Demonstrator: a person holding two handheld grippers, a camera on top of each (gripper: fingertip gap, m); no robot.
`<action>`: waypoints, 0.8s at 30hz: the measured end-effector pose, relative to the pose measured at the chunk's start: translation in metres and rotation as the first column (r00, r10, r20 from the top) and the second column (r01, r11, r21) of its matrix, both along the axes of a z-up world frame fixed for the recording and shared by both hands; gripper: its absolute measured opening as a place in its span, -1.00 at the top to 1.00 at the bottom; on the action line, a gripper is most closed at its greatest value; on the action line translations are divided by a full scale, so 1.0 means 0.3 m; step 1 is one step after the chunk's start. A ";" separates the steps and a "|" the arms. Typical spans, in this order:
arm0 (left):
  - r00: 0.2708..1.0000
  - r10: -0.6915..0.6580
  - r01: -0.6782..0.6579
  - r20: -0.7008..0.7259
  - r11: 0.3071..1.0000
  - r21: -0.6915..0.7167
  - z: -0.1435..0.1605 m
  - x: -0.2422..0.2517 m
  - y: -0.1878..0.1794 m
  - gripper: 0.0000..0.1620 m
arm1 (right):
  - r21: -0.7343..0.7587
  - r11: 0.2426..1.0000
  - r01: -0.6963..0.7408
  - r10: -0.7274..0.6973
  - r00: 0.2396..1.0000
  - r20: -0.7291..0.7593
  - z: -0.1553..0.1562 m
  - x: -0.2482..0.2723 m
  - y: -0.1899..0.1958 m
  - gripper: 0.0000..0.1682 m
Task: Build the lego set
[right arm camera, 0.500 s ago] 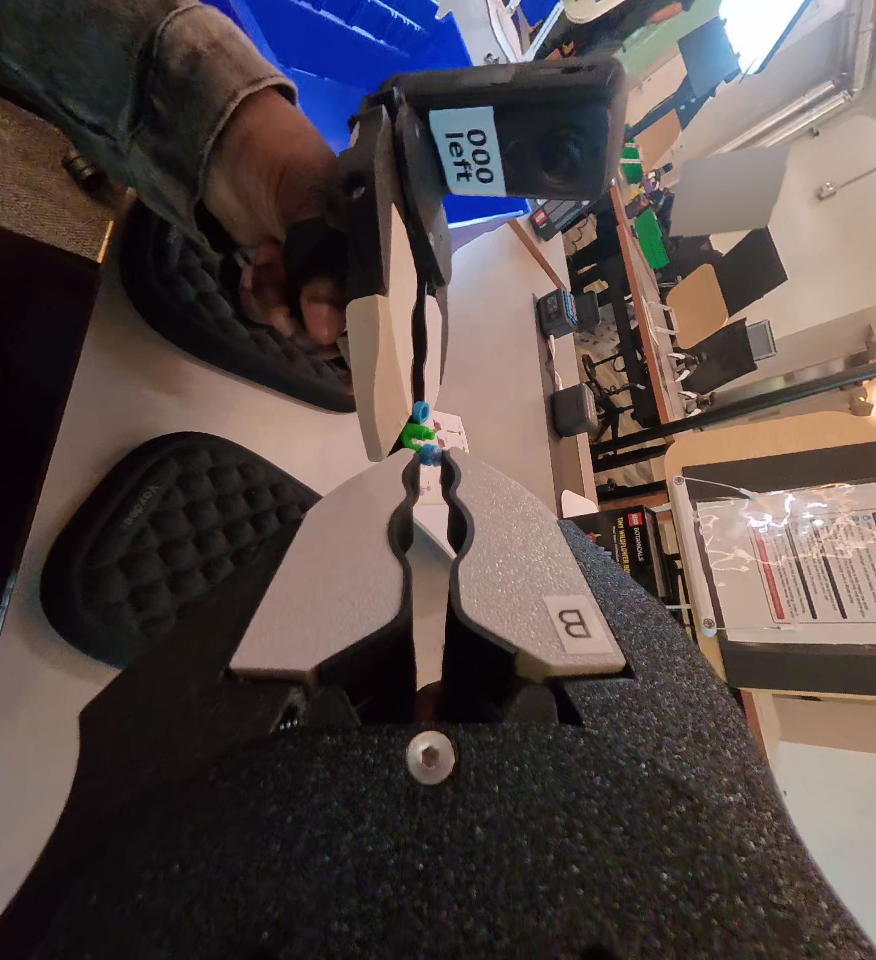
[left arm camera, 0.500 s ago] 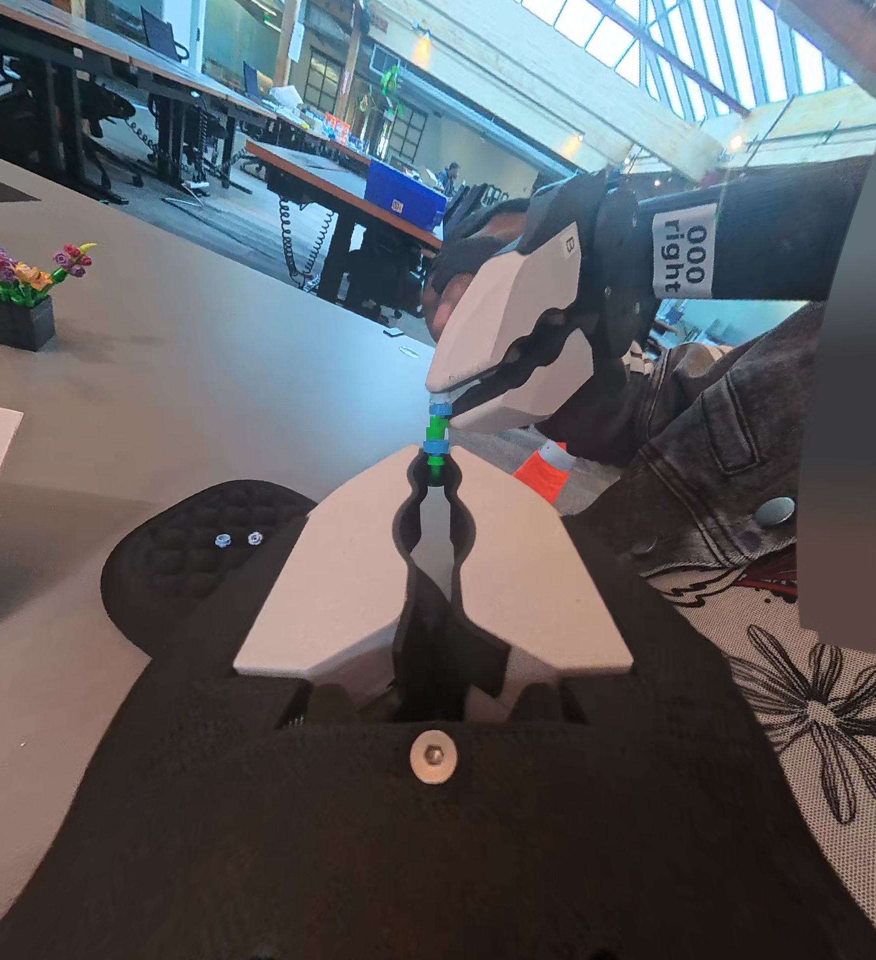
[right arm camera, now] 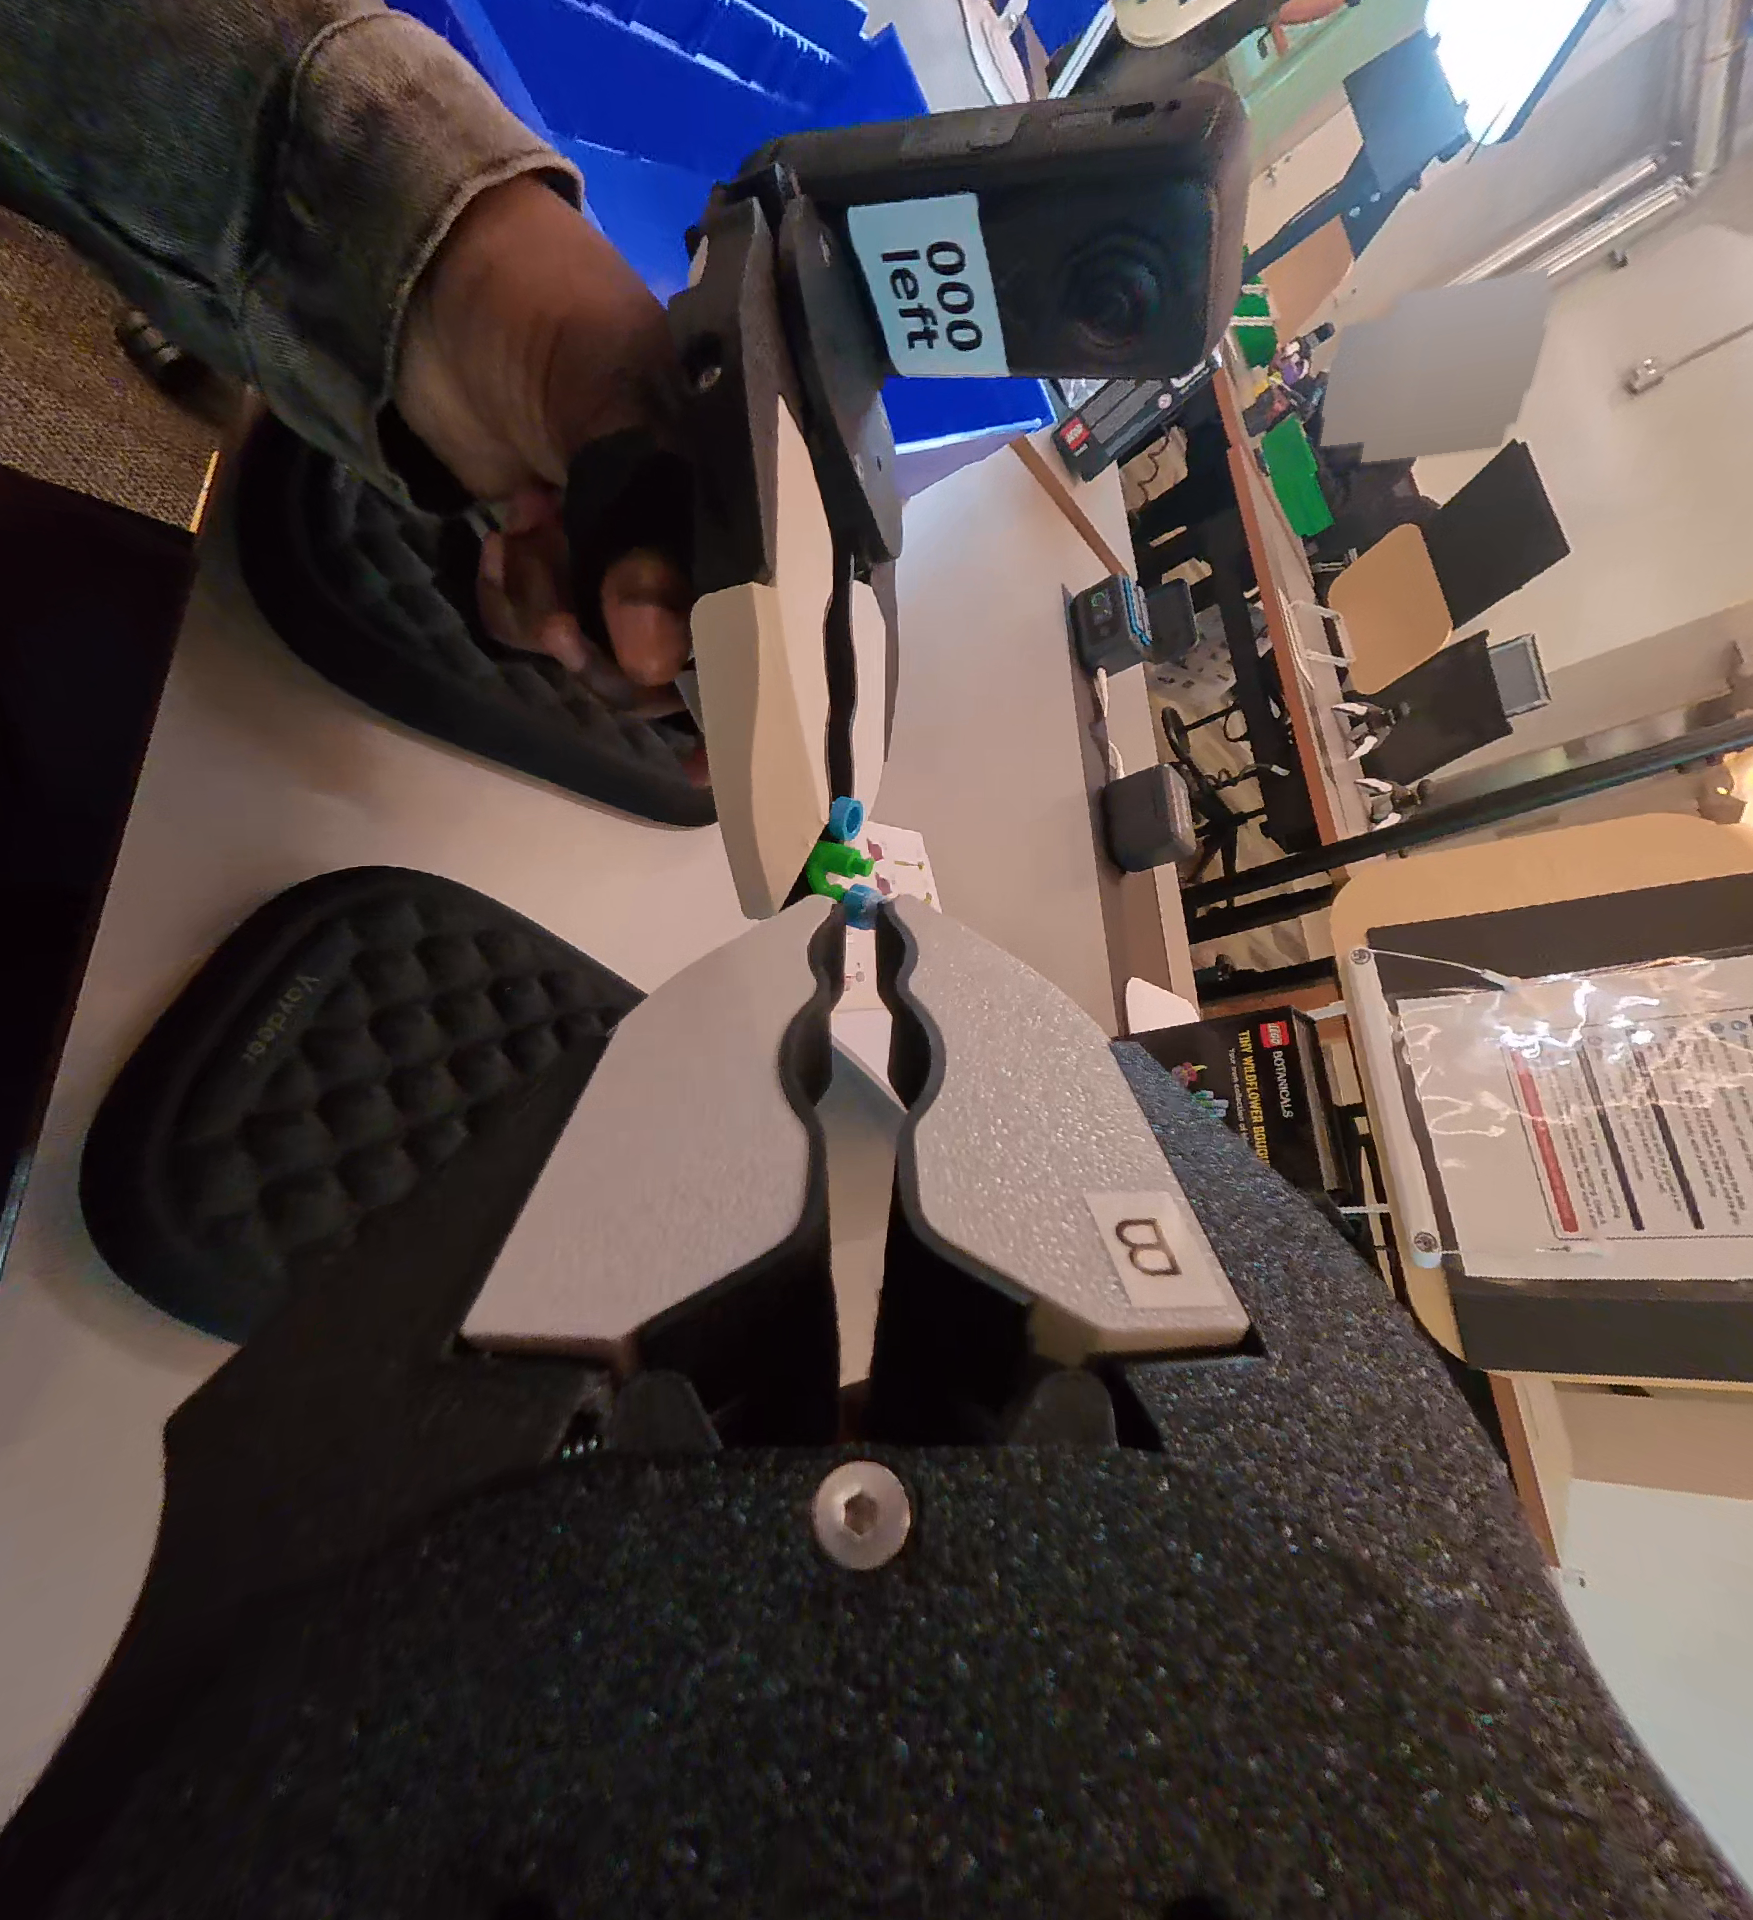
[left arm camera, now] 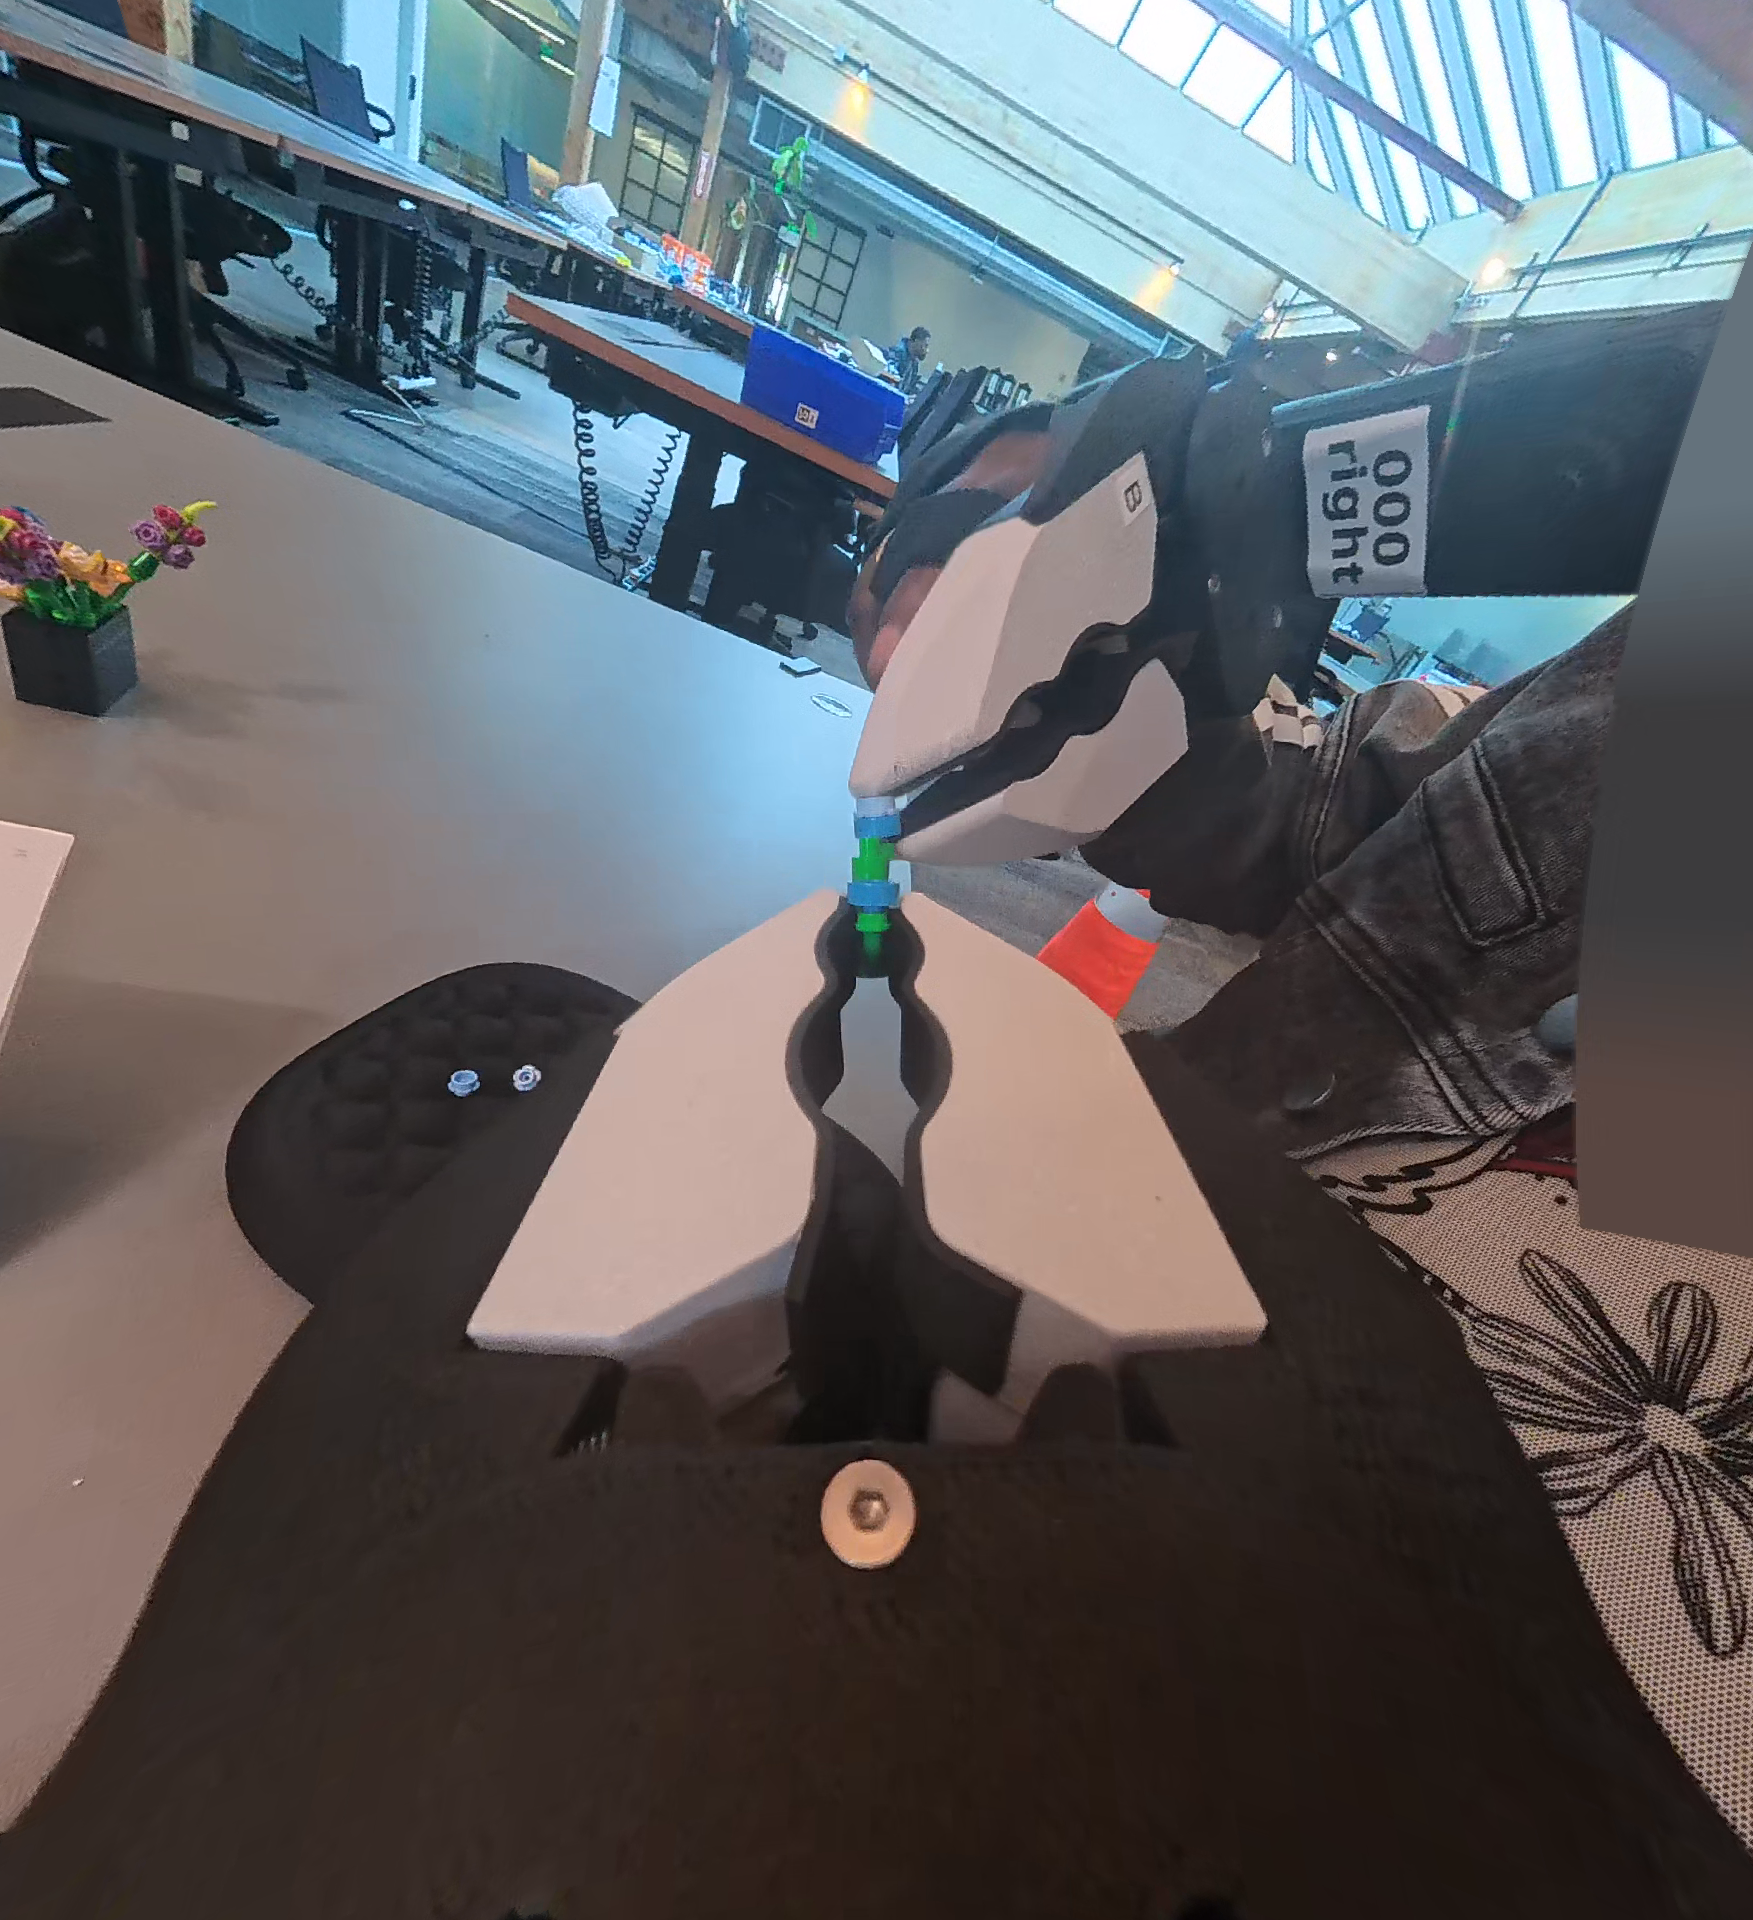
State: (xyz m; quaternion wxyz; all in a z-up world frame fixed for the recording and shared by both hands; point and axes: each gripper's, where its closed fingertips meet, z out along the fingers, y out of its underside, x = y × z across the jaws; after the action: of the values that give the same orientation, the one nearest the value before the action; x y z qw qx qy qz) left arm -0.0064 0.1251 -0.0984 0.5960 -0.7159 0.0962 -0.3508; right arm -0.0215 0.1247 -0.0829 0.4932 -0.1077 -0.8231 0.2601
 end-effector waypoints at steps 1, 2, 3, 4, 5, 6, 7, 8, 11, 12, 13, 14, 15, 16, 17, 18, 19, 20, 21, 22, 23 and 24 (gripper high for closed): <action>1.000 -0.002 0.002 0.002 1.000 -0.003 -0.003 0.000 -0.001 0.93 | 0.002 1.000 -0.001 0.001 1.000 0.003 -0.003 0.000 0.000 0.93; 1.000 0.002 -0.002 0.005 1.000 -0.004 -0.007 -0.001 0.000 0.93 | 0.004 1.000 0.000 0.000 1.000 0.003 -0.007 -0.001 0.000 0.93; 1.000 0.008 -0.008 0.007 1.000 -0.003 -0.010 -0.003 0.001 0.93 | 0.006 1.000 0.002 -0.002 1.000 0.001 -0.011 -0.003 0.001 0.93; 1.000 0.016 -0.016 0.011 1.000 0.001 -0.013 -0.007 0.003 0.93 | 0.004 1.000 0.005 -0.005 1.000 -0.007 -0.012 -0.007 0.001 0.92; 1.000 0.021 -0.021 0.018 1.000 0.008 -0.012 -0.011 0.003 0.93 | -0.006 1.000 0.005 -0.005 1.000 -0.014 -0.010 -0.011 0.001 0.92; 1.000 0.016 -0.017 0.026 1.000 0.014 -0.009 -0.012 0.002 0.93 | -0.033 0.999 0.000 0.000 1.000 -0.014 -0.006 -0.013 -0.002 0.92; 0.999 0.018 -0.020 0.046 0.999 0.027 0.000 -0.017 0.001 0.93 | -0.097 0.995 -0.003 0.003 1.000 -0.005 0.005 -0.015 -0.004 0.89; 0.997 0.039 -0.042 0.061 0.998 0.050 0.012 -0.031 0.002 0.93 | -0.212 0.977 -0.001 0.005 1.000 0.016 0.022 -0.017 -0.003 0.86; 0.987 0.163 -0.160 -0.007 0.975 0.156 0.030 -0.087 0.004 0.93 | -0.708 0.702 0.077 0.087 0.978 0.192 0.066 -0.030 0.018 0.77; 0.973 0.223 -0.210 -0.063 0.963 0.172 0.022 -0.107 0.008 0.93 | -0.819 0.564 0.105 0.156 0.960 0.231 0.073 -0.033 0.017 0.76; 0.950 0.289 -0.263 -0.122 0.945 0.195 0.015 -0.127 0.013 0.92 | -0.882 0.456 0.120 0.212 0.948 0.238 0.077 -0.037 0.012 0.70; 0.926 0.340 -0.298 -0.165 0.925 0.236 0.018 -0.137 0.014 0.93 | -0.909 0.391 0.143 0.206 0.949 0.238 0.073 -0.052 0.015 0.71; 0.905 0.380 -0.324 -0.191 0.907 0.270 0.025 -0.141 0.014 0.93 | -0.916 0.364 0.169 0.162 0.957 0.241 0.062 -0.074 0.023 0.72; 0.880 0.424 -0.356 -0.215 0.887 0.293 0.028 -0.149 0.016 0.93 | -0.916 0.355 0.189 0.115 0.963 0.243 0.050 -0.094 0.028 0.73; 0.851 0.469 -0.388 -0.239 0.866 0.316 0.030 -0.160 0.018 0.93 | -0.917 0.346 0.198 0.077 0.968 0.239 0.043 -0.110 0.029 0.74; 0.820 0.510 -0.417 -0.259 0.844 0.338 0.033 -0.171 0.020 0.93 | -0.922 0.335 0.195 0.055 0.973 0.226 0.040 -0.121 0.024 0.75; 0.790 0.549 -0.449 -0.274 0.822 0.351 0.034 -0.184 0.022 0.93 | -0.927 0.325 0.188 0.040 0.976 0.213 0.039 -0.129 0.015 0.76; 0.769 0.569 -0.463 -0.290 0.810 0.361 0.034 -0.190 0.024 0.93 | -0.930 0.319 0.184 0.018 0.980 0.200 0.037 -0.137 0.009 0.76; 0.761 0.575 -0.464 -0.302 0.806 0.366 0.032 -0.189 0.026 0.93 | -0.931 0.320 0.174 0.000 0.983 0.183 0.037 -0.144 0.003 0.78; 0.759 0.575 -0.465 -0.305 0.807 0.364 0.029 -0.187 0.029 0.93 | -0.930 0.328 0.162 -0.011 0.986 0.168 0.036 -0.149 -0.004 0.82; 0.766 0.567 -0.461 -0.302 0.812 0.358 0.026 -0.183 0.031 0.93 | -0.926 0.342 0.160 -0.024 0.987 0.161 0.033 -0.155 -0.009 0.83; 0.773 0.563 -0.459 -0.294 0.815 0.353 0.026 -0.182 0.031 0.93 | -0.919 0.359 0.165 -0.044 0.986 0.160 0.026 -0.161 -0.007 0.87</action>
State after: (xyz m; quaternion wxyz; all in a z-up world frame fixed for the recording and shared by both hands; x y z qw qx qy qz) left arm -0.0608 0.1344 -0.0907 0.7273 -0.6840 0.0566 -0.0103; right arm -0.0698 0.1226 -0.0751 0.3173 -0.4324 -0.5505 0.6398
